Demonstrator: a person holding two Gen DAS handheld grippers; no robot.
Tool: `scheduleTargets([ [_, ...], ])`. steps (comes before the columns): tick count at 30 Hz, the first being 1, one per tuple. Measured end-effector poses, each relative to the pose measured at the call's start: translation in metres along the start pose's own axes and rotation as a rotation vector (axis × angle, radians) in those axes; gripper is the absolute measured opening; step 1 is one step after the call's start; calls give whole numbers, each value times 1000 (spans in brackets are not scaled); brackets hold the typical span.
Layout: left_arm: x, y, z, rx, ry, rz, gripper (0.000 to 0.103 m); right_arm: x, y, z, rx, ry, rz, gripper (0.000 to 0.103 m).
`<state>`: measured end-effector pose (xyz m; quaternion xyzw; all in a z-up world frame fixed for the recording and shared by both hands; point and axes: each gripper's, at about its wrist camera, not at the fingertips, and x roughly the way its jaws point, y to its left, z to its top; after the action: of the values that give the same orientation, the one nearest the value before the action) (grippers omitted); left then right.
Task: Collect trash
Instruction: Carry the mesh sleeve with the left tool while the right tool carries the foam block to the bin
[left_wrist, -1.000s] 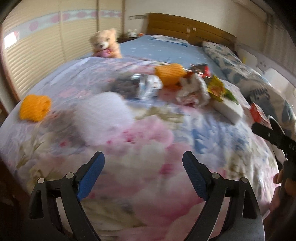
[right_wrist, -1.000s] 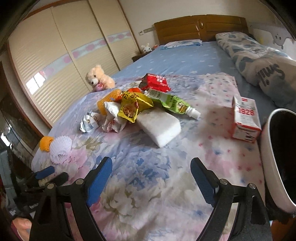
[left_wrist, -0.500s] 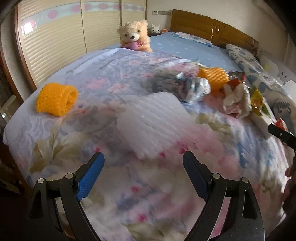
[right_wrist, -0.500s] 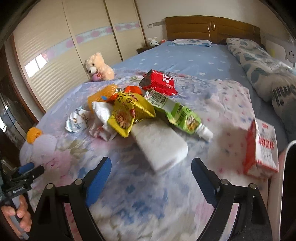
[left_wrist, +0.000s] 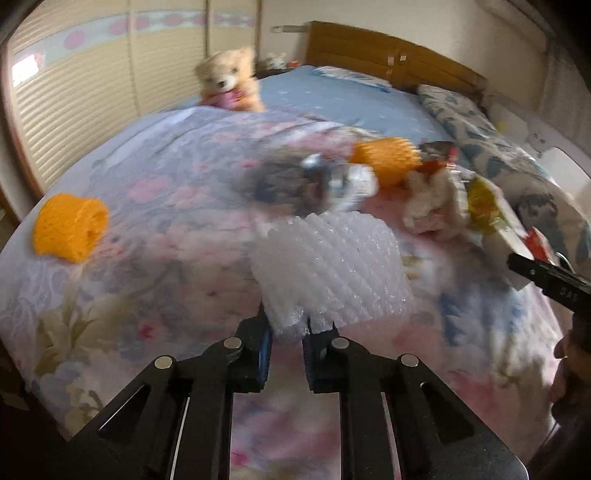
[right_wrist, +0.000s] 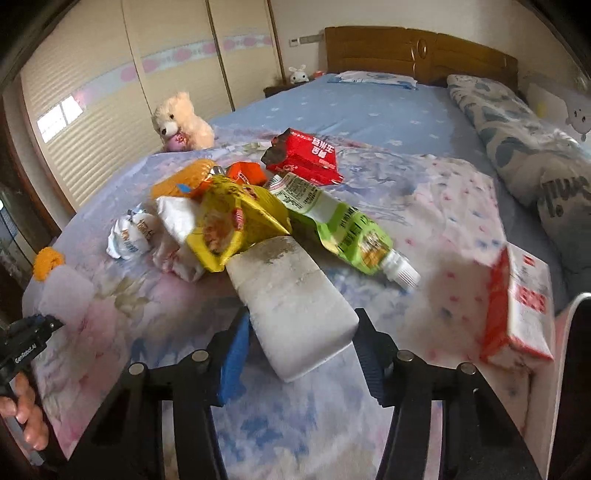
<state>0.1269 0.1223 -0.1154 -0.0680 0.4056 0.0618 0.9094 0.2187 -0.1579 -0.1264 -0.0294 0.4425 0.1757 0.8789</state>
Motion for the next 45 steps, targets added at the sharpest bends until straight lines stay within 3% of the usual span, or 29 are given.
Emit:
scheduleTargets([
  [16, -24, -115, -1, 218, -14, -238, 12, -91, -48, -58, 204, -85, -23, 55],
  [24, -30, -162, -6, 296, -12, -300, 12, -129, -79, -77, 296, -138, -74, 55],
  [45, -33, -268, -10, 468, 7, -406, 12, -174, -145, -108, 416, -185, -176, 55],
])
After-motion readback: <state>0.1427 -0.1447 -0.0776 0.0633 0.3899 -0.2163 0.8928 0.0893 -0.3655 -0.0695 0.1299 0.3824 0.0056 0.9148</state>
